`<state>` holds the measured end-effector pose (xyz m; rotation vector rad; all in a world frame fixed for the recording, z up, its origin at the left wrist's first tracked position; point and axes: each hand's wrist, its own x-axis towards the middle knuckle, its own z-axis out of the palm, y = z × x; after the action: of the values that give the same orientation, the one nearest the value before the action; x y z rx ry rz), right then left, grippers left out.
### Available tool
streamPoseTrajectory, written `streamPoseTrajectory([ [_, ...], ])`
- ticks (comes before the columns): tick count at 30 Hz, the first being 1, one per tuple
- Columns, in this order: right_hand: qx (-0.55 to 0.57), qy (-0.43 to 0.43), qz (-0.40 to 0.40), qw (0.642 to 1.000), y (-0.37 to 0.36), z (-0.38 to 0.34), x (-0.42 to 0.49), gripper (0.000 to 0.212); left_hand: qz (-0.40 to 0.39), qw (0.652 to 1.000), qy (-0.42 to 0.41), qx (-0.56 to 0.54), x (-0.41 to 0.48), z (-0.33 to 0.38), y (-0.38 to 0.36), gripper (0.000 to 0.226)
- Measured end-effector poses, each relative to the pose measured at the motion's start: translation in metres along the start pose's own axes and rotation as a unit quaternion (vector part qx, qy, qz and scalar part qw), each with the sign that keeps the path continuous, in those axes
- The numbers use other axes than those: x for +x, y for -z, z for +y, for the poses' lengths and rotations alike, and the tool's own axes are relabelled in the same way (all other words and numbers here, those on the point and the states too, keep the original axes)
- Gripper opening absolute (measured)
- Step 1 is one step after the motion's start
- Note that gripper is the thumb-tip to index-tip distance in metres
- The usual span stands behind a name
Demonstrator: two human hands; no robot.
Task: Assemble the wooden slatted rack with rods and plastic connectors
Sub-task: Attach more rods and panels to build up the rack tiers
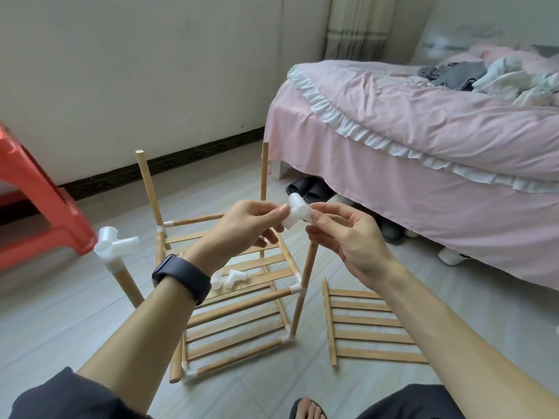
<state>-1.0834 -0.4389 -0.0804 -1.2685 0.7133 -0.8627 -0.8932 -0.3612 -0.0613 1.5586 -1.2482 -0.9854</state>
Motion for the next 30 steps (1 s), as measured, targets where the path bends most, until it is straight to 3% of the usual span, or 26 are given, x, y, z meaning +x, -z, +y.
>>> streamPoseTrajectory([
  [7, -0.083, 0.037, 0.037, 0.995, 0.007, 0.002, 0.008, 0.023, -0.054, 0.998, -0.011, -0.023, 0.007, -0.005, -0.003, 0.044],
  [14, -0.048, 0.037, 0.047, 0.997, 0.009, -0.003, 0.011, 0.038, -0.056, 0.998, -0.032, -0.006, 0.01, -0.004, -0.013, 0.034],
  [17, -0.081, 0.025, 0.06, 0.995, 0.01, -0.007, 0.008, 0.025, 0.039, 0.992, -0.101, 0.068, 0.015, -0.007, -0.019, 0.024],
  [21, -0.163, 0.073, 0.1, 0.979, 0.017, -0.019, 0.004, 0.034, 0.219, 0.915, -0.251, 0.226, 0.016, -0.009, -0.028, 0.033],
  [25, -0.177, 0.084, 0.071, 0.978, 0.015, -0.021, 0.001, 0.028, 0.261, 0.862, -0.341, 0.268, 0.019, -0.011, -0.045, 0.034],
  [28, -0.176, 0.092, 0.085, 0.976, 0.017, -0.016, 0.003, 0.027, 0.266, 0.857, -0.364, 0.251, 0.021, -0.014, -0.057, 0.031],
  [30, -0.147, 0.088, 0.076, 0.982, 0.017, -0.013, 0.005, 0.038, 0.258, 0.861, -0.365, 0.244, 0.023, -0.016, -0.064, 0.031],
])
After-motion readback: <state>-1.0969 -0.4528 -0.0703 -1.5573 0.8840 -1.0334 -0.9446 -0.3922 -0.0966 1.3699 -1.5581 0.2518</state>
